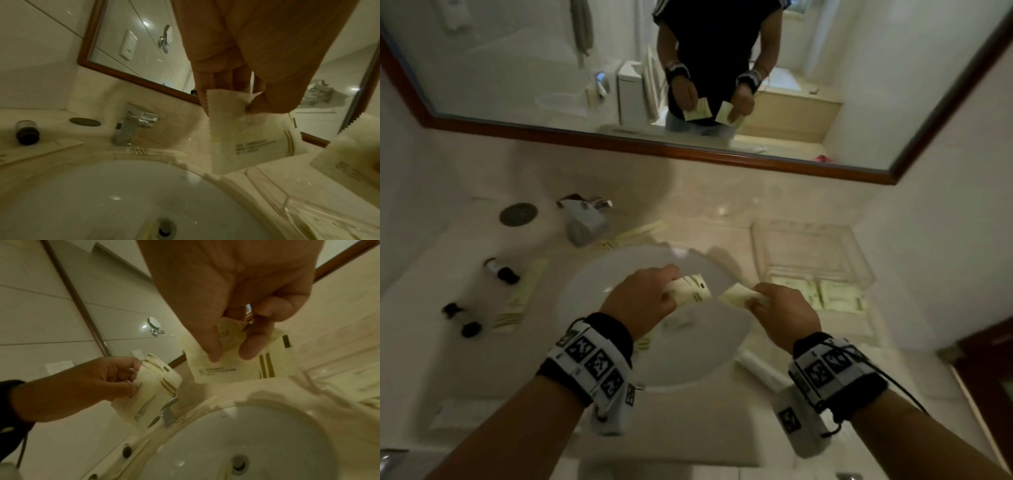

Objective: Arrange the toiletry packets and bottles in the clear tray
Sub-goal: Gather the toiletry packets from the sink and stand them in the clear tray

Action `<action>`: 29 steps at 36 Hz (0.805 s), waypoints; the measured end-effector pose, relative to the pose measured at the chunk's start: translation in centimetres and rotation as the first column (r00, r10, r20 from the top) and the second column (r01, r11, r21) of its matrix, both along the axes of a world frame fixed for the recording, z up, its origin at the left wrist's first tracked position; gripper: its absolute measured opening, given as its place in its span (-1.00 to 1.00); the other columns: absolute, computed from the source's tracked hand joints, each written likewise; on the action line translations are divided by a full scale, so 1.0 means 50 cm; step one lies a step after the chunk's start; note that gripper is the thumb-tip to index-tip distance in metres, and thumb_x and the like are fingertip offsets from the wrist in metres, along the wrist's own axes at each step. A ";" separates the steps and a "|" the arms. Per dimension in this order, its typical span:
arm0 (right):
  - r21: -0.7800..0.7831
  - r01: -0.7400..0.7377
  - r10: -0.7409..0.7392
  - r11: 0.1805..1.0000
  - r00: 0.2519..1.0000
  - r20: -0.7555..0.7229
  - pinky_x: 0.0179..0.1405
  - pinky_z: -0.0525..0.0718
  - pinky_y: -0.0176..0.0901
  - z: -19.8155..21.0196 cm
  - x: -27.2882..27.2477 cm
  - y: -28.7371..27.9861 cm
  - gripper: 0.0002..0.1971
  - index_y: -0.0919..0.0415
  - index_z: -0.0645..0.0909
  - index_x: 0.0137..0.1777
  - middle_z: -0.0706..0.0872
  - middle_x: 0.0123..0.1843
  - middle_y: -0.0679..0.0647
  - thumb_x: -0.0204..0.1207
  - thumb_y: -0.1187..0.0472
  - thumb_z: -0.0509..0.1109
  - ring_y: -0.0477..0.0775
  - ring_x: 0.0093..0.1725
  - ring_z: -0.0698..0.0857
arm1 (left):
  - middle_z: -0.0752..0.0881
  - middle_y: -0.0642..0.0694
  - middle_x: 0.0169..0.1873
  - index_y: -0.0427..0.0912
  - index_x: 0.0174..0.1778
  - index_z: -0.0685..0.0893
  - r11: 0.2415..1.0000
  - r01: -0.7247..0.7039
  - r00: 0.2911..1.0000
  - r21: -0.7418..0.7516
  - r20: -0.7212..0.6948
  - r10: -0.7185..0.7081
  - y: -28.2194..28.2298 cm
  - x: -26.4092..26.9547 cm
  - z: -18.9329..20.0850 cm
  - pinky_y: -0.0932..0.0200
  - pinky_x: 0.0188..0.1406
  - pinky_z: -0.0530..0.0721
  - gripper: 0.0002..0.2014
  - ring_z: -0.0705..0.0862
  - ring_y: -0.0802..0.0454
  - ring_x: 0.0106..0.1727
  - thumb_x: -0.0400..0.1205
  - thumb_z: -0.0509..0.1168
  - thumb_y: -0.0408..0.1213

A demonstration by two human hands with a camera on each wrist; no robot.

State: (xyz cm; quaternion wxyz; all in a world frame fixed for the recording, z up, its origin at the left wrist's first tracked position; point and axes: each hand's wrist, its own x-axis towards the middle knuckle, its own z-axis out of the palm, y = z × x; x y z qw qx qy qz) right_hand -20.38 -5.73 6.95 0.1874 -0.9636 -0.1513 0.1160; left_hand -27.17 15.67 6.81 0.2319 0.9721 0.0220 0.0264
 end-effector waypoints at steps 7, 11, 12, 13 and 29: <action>0.039 0.135 -0.135 0.990 0.991 0.005 -0.19 0.46 -0.17 -0.012 0.018 -0.130 -0.86 0.11 0.61 0.04 0.71 0.03 0.10 0.57 0.15 0.25 0.10 -0.05 0.61 | 0.62 -0.15 -0.09 -0.15 0.05 0.59 0.998 0.046 0.996 -0.039 -0.077 -0.049 -0.103 0.044 -0.013 0.02 -0.11 0.58 -0.63 0.60 -0.15 -0.07 0.42 0.02 -0.17; 0.028 0.212 -0.213 0.977 0.977 0.010 -0.08 0.57 -0.12 -0.018 0.037 -0.175 -0.85 0.09 0.66 0.01 0.68 0.06 0.07 0.54 0.12 0.30 0.10 0.05 0.65 | 0.59 -0.14 -0.03 -0.14 0.09 0.57 0.995 0.092 0.990 -0.043 -0.104 -0.096 -0.146 0.093 -0.027 0.07 -0.15 0.52 -0.75 0.54 -0.11 -0.10 0.55 0.10 -0.25; 0.018 0.228 -0.228 0.973 0.974 0.008 -0.10 0.57 -0.12 -0.020 0.044 -0.185 -0.85 0.09 0.66 -0.01 0.69 0.05 0.06 0.54 0.11 0.29 0.09 0.04 0.65 | 0.56 -0.12 -0.03 -0.13 0.11 0.57 0.993 0.112 0.988 -0.031 -0.108 -0.115 -0.156 0.108 -0.031 0.12 -0.17 0.46 -0.78 0.50 -0.06 -0.12 0.59 0.12 -0.31; 0.006 0.241 -0.241 0.971 0.971 0.004 -0.14 0.54 -0.14 -0.021 0.052 -0.195 -0.84 0.09 0.66 -0.02 0.70 0.03 0.06 0.54 0.10 0.28 0.09 0.03 0.65 | 0.51 -0.09 -0.05 -0.14 0.12 0.57 0.991 0.128 0.985 -0.030 -0.113 -0.131 -0.166 0.122 -0.035 0.15 -0.17 0.39 -0.78 0.45 -0.03 -0.12 0.60 0.13 -0.34; -0.143 0.272 -0.274 0.952 0.962 0.009 0.07 0.55 -0.08 -0.096 0.182 -0.332 -0.75 0.09 0.66 0.13 0.68 0.15 0.06 0.60 0.11 0.20 0.13 0.18 0.50 | 0.62 -0.01 0.07 -0.06 0.09 0.64 0.981 0.194 0.981 -0.032 -0.012 -0.194 -0.316 0.282 -0.103 0.14 -0.01 0.62 -0.78 0.60 -0.01 0.11 0.58 0.21 -0.33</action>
